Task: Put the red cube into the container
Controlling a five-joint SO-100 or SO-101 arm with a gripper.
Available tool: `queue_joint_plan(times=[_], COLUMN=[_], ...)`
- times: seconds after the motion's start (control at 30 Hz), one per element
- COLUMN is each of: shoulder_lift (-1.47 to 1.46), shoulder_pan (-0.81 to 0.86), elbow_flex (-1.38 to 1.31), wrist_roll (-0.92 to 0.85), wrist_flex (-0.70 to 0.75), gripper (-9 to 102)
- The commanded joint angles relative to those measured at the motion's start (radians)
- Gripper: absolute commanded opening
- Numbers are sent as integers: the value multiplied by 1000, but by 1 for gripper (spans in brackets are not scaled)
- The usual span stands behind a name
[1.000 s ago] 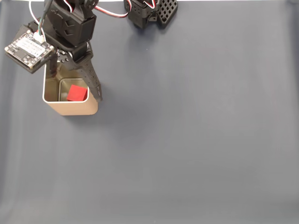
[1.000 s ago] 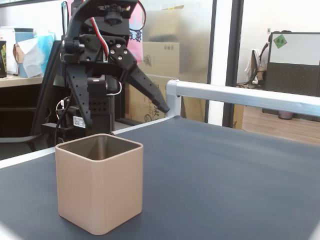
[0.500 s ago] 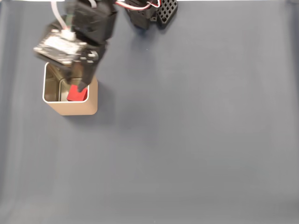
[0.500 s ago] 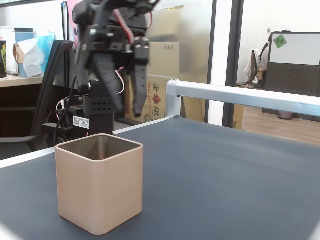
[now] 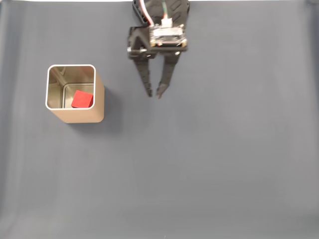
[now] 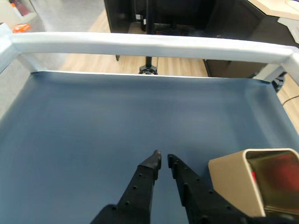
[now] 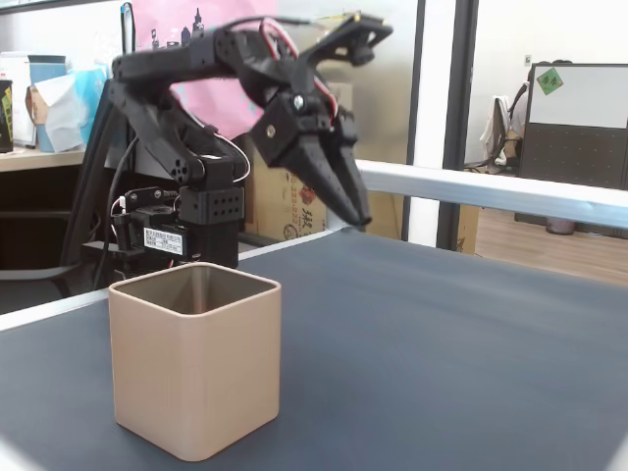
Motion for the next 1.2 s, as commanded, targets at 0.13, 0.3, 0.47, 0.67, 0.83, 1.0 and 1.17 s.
queue_joint_plan(times=[0.13, 0.3, 0.47, 0.67, 0.83, 1.0, 1.17], shoulder_lift=[284, 397, 489, 525, 543, 598, 653], shoulder_pan=[-6, 48, 83, 77, 51, 57, 61], elbow_flex=[295, 423, 537, 580, 580, 581, 581], wrist_roll=[0, -6, -18, 2, 23, 37, 63], wrist_flex=[-28, 14, 84, 210, 305, 426, 512], gripper=[0, 0, 0, 0, 0, 0, 0])
